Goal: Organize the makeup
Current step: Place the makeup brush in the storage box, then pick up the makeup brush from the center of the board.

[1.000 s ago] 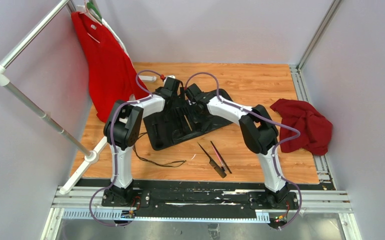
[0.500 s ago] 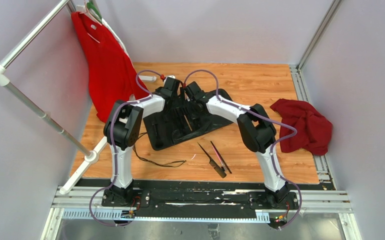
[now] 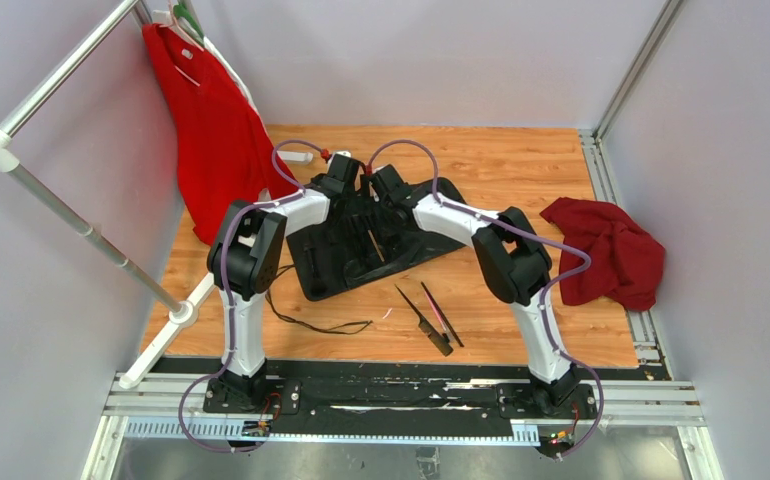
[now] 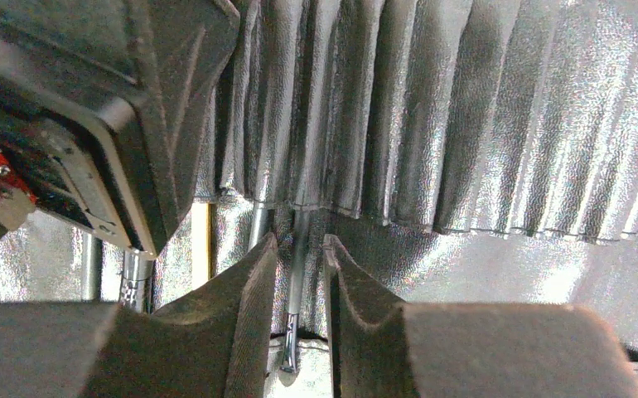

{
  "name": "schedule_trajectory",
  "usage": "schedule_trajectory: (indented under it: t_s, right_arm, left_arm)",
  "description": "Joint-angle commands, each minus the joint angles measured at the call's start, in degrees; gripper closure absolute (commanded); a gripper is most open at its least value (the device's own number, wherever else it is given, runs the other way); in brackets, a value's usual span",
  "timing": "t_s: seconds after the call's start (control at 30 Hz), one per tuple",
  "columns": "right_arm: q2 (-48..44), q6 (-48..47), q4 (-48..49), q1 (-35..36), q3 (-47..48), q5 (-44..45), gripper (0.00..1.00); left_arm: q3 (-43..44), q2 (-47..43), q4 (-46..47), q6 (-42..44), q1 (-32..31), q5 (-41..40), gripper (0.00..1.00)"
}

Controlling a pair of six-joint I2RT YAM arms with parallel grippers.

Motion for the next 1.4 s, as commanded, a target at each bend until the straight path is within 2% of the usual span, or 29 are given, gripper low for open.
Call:
schedule_trajectory:
  t_s: [0.0, 0.43, 0.73, 0.9, 1.1, 1.37]
  right_arm:
    - [-2.0, -0.3, -0.2, -0.5, -2.4, 1.7, 0.72]
    - [-12.7, -0.4, -1.0, -0.5, -10.0, 6.1, 0.72]
    - [-26.9, -0.8, -5.6, 0.4, -19.0, 7.9, 0.67]
    - [-36.9, -0.3, -8.7, 2.5, -29.9, 9.4, 0.62]
    - [-49.2, 2.5, -9.0, 4.3, -43.9, 7.1, 0.6]
    - [-59.5, 6.4, -9.3, 5.8, -53.9, 3.4, 0.58]
  left_arm:
    - [-2.0, 2.7, -5.7, -0.9, 0.7, 3.1, 0.0]
    - [-2.0, 2.8, -5.8, -1.0, 0.6, 3.0, 0.0]
    - [-1.9, 2.9, -5.6, -0.9, 0.6, 3.0, 0.01]
    - [-1.9, 3.0, -5.5, -0.9, 0.7, 3.0, 0.01]
    - [-1.7, 3.0, -5.6, -0.7, 0.7, 3.1, 0.0]
    - [-1.8, 2.9, -5.5, -0.9, 0.6, 2.9, 0.0]
